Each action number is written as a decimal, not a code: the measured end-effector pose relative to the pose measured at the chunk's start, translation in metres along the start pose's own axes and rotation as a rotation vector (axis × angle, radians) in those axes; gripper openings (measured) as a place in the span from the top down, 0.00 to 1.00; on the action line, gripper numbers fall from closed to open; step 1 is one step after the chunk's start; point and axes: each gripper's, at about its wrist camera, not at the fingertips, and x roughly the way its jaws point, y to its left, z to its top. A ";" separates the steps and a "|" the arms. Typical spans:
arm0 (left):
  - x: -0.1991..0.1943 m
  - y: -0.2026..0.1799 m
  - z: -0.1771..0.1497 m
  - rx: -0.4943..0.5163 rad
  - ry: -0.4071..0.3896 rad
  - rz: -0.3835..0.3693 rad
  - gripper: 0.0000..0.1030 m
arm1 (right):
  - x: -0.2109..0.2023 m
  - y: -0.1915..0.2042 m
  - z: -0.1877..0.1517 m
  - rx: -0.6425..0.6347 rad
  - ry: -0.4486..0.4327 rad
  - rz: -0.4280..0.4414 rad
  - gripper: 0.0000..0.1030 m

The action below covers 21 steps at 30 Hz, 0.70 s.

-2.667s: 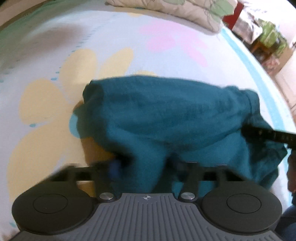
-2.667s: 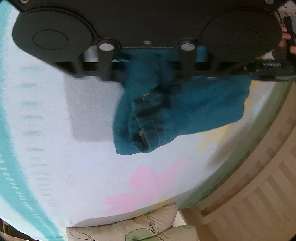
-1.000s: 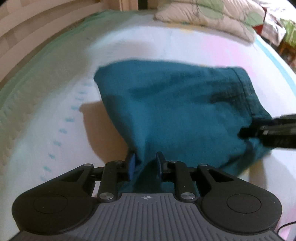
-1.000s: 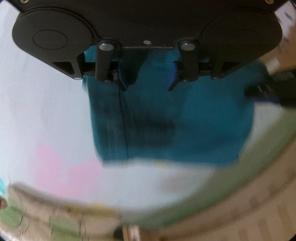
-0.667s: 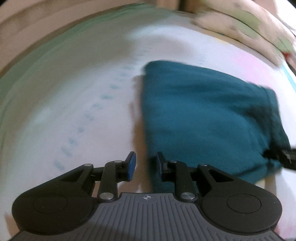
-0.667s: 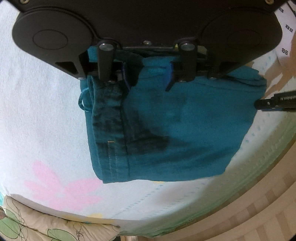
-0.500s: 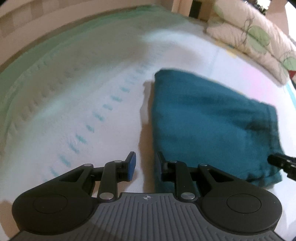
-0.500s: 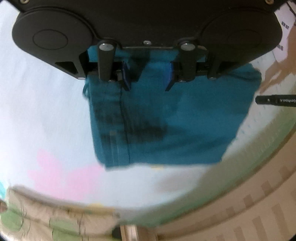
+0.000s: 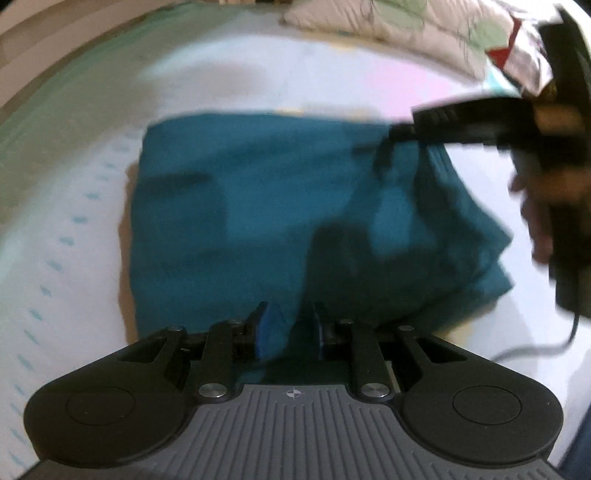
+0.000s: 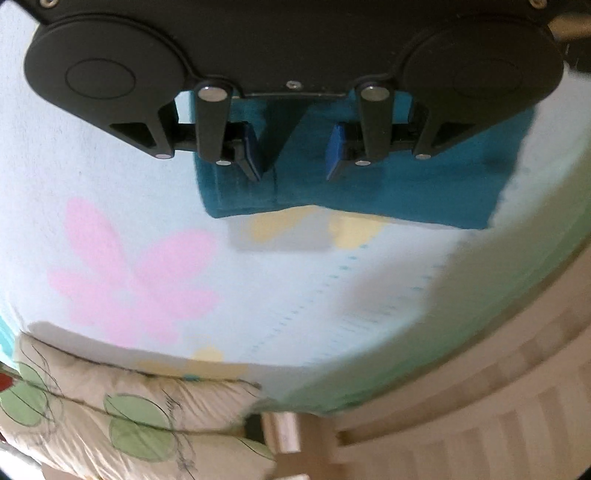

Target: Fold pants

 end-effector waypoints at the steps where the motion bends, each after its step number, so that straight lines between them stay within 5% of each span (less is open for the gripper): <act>1: 0.001 -0.001 -0.004 0.012 -0.011 0.006 0.78 | 0.005 -0.001 -0.001 -0.005 0.011 -0.012 0.55; 9: -0.004 -0.004 -0.010 0.013 -0.031 0.022 0.77 | 0.013 -0.004 -0.003 0.031 0.040 -0.030 0.49; 16: -0.022 -0.001 -0.007 -0.009 -0.106 0.010 0.78 | -0.036 -0.001 -0.004 0.014 -0.011 -0.014 0.47; 21: -0.037 -0.005 -0.004 -0.008 -0.149 0.058 0.77 | -0.055 0.005 -0.017 0.080 0.089 -0.058 0.46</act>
